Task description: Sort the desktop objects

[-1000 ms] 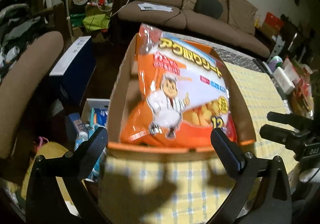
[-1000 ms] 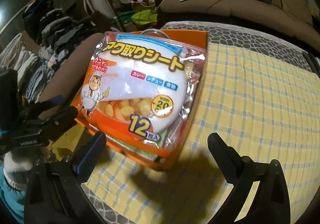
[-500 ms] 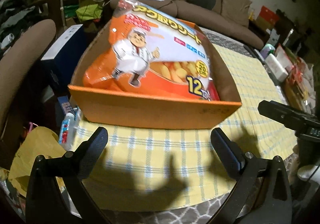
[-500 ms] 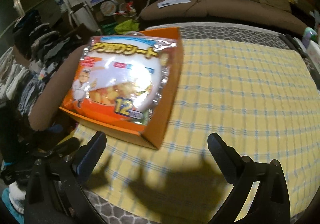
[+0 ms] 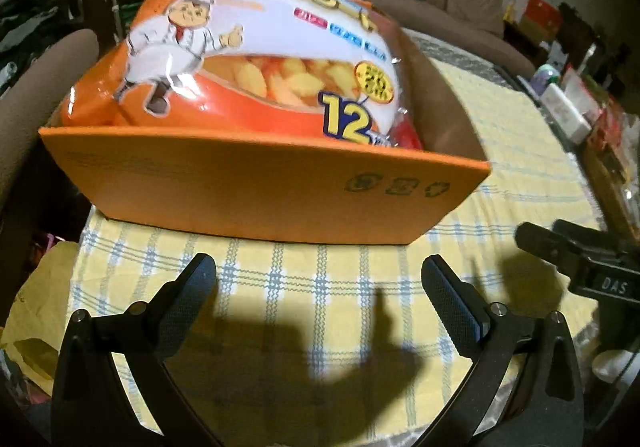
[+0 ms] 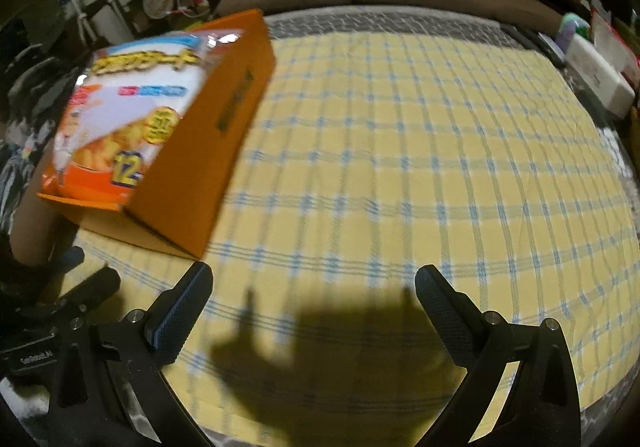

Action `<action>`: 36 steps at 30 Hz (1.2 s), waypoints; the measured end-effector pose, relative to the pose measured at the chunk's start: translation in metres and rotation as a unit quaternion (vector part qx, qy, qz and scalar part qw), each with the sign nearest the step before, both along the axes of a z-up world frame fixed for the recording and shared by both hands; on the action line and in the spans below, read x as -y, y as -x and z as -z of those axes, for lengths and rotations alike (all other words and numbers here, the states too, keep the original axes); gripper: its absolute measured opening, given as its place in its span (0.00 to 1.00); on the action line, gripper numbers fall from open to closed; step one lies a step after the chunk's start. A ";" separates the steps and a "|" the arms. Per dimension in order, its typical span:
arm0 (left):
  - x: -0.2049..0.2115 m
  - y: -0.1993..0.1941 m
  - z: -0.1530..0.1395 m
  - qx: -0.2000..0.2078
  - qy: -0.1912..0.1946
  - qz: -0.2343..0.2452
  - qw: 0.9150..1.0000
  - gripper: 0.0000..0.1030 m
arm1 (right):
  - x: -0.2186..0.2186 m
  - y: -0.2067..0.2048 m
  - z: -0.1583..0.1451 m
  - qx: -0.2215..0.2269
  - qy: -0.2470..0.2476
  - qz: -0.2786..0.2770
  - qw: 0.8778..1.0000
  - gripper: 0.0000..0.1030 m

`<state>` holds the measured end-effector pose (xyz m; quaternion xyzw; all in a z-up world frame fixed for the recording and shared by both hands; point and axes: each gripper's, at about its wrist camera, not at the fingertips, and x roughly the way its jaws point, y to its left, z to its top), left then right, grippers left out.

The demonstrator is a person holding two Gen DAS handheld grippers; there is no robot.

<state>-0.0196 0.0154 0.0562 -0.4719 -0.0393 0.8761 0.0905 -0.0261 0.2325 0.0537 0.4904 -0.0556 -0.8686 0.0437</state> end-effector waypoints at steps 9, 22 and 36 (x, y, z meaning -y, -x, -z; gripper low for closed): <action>-0.015 0.002 0.024 0.002 0.040 -0.014 0.999 1.00 | -0.023 -0.006 0.027 0.009 -0.027 0.040 0.999 0.99; -0.019 -0.003 0.042 -0.013 0.073 -0.040 0.996 1.00 | -0.015 -0.016 0.046 -0.027 -0.069 0.059 0.995 1.00; -0.022 -0.012 0.044 -0.016 0.075 -0.043 0.996 1.00 | -0.012 -0.018 0.047 -0.043 -0.074 0.068 0.994 1.00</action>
